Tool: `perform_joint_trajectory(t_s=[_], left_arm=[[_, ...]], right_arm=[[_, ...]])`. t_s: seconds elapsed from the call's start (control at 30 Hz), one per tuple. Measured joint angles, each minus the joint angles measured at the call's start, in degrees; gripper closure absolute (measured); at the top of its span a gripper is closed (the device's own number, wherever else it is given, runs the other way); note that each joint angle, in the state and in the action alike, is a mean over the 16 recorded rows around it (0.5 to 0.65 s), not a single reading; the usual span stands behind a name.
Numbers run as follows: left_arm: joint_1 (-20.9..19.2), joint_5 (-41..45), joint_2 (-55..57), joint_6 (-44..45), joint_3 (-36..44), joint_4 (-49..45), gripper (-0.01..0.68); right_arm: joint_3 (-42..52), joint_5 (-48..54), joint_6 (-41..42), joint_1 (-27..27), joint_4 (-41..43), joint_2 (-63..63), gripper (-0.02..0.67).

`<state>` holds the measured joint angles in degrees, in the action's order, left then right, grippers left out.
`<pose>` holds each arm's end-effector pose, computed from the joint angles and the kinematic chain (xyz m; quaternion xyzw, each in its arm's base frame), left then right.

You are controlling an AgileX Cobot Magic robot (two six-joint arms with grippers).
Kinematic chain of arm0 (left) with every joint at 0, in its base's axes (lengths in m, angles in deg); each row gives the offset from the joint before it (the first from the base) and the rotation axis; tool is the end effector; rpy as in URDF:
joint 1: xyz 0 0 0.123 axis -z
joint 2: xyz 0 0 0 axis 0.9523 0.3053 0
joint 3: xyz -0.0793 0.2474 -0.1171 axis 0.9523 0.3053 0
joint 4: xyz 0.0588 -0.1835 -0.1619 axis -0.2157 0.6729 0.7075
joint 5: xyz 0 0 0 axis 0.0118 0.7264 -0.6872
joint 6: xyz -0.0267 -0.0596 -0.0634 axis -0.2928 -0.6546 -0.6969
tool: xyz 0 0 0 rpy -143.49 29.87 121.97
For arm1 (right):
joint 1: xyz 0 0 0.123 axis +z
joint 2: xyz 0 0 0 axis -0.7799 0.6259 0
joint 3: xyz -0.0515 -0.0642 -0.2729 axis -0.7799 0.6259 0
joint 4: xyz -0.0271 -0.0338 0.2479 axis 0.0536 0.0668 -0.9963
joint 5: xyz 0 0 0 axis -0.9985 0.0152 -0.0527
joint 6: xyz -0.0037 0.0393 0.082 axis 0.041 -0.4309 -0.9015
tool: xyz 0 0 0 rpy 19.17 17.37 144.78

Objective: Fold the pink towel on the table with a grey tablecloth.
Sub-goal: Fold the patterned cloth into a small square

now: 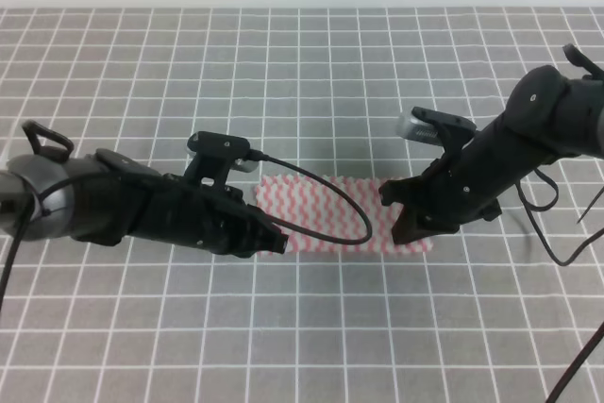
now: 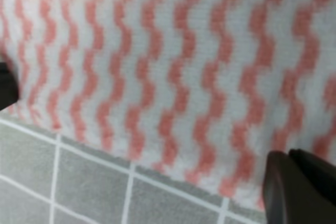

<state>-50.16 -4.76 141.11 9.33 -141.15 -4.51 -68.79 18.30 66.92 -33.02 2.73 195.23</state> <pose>0.3308 -0.1732 0.1488 0.2376 0.9002 -0.2494 0.2665 0.3675 0.1619 0.1734 -0.0847 0.9624 0.2455 0.0798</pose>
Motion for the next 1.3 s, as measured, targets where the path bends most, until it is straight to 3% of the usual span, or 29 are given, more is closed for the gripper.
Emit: perform_joint_trajectory(t_s=[0.73, 1.3], left_arm=[[0.0, 1.5, -2.9, -0.1, -2.7, -0.4, 0.673], [-0.3, 2.8, -4.0, -1.1, -2.8, -0.3, 0.673]], right_arm=[[0.1, 1.5, -4.1, -0.8, 6.5, -1.3, 0.666], [-0.4, 0.4, -4.3, -0.8, 6.5, -4.3, 0.666]])
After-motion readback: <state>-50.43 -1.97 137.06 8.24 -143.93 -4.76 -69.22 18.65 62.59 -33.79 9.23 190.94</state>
